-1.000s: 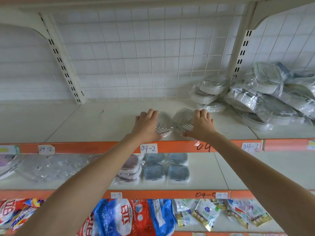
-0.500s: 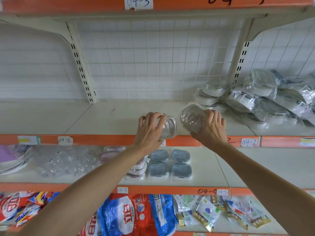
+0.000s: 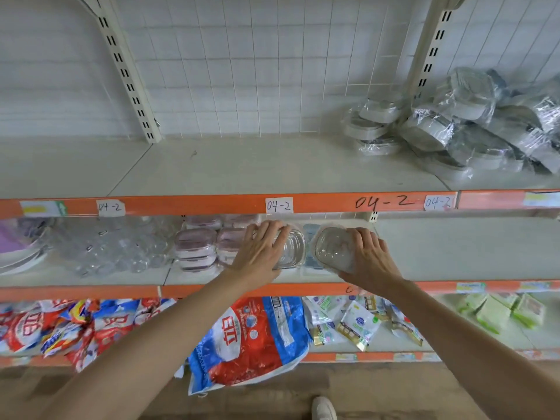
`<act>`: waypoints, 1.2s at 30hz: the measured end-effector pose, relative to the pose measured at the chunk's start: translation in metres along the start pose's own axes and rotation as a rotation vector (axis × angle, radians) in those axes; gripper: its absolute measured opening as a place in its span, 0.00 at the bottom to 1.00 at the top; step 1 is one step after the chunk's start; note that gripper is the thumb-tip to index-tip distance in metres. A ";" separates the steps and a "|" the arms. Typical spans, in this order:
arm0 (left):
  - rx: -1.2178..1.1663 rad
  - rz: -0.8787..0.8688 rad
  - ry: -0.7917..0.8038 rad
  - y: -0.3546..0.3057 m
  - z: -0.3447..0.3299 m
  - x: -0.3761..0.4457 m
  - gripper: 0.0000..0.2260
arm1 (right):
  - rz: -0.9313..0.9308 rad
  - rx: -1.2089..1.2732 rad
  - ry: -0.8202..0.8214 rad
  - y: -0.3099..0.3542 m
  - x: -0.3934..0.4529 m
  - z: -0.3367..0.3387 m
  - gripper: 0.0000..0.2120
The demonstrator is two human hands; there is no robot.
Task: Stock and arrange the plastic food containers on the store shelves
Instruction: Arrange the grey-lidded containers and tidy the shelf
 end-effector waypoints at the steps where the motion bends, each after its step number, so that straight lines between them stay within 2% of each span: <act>1: -0.014 0.003 0.020 -0.003 -0.007 -0.003 0.39 | -0.006 0.013 0.023 0.002 -0.004 -0.009 0.42; 9: -0.112 0.101 0.209 -0.005 -0.076 -0.018 0.37 | -0.038 -0.020 0.209 -0.003 -0.024 -0.081 0.45; 18: -0.210 0.257 0.344 0.014 -0.150 0.009 0.41 | -0.136 -0.018 0.261 -0.034 0.003 -0.134 0.45; 29: -0.252 0.378 0.104 0.043 -0.237 0.077 0.31 | -0.223 0.103 0.118 -0.082 0.068 -0.208 0.42; 36: -0.265 0.431 0.056 0.062 -0.280 0.116 0.30 | -0.135 0.114 0.087 -0.093 0.114 -0.243 0.37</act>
Point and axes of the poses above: each hand's wrist, its own x-axis towards the middle knuckle, its own z-axis out of the back of the hand, y = z × x, the point moved 10 cm from there along x, towards the middle knuckle, and after that the axes turned 7 degrees about -y, right-handed, at the moved point
